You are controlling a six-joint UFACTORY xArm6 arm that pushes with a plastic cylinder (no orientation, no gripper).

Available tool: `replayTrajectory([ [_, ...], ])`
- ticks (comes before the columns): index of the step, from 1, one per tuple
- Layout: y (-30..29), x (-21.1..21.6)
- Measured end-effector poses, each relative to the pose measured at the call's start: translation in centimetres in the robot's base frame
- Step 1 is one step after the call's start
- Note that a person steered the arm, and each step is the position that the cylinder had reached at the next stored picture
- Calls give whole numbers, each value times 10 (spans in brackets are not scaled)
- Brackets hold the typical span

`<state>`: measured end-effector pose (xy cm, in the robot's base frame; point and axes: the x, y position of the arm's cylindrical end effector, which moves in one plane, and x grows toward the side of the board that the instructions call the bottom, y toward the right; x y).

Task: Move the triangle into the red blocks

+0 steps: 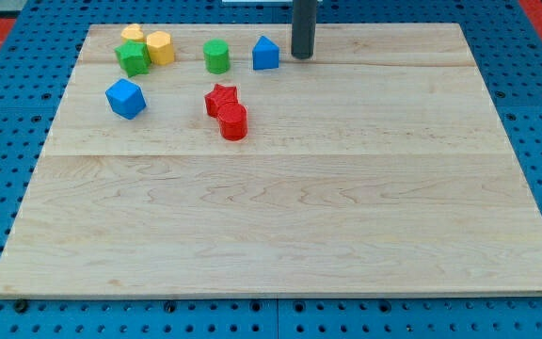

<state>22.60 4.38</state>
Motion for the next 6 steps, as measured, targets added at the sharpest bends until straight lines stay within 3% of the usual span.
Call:
replayTrajectory([
  [1,-38,-13],
  [2,-39,53],
  [3,-40,87],
  [4,-9,36],
  [5,-48,17],
  [6,-81,82],
])
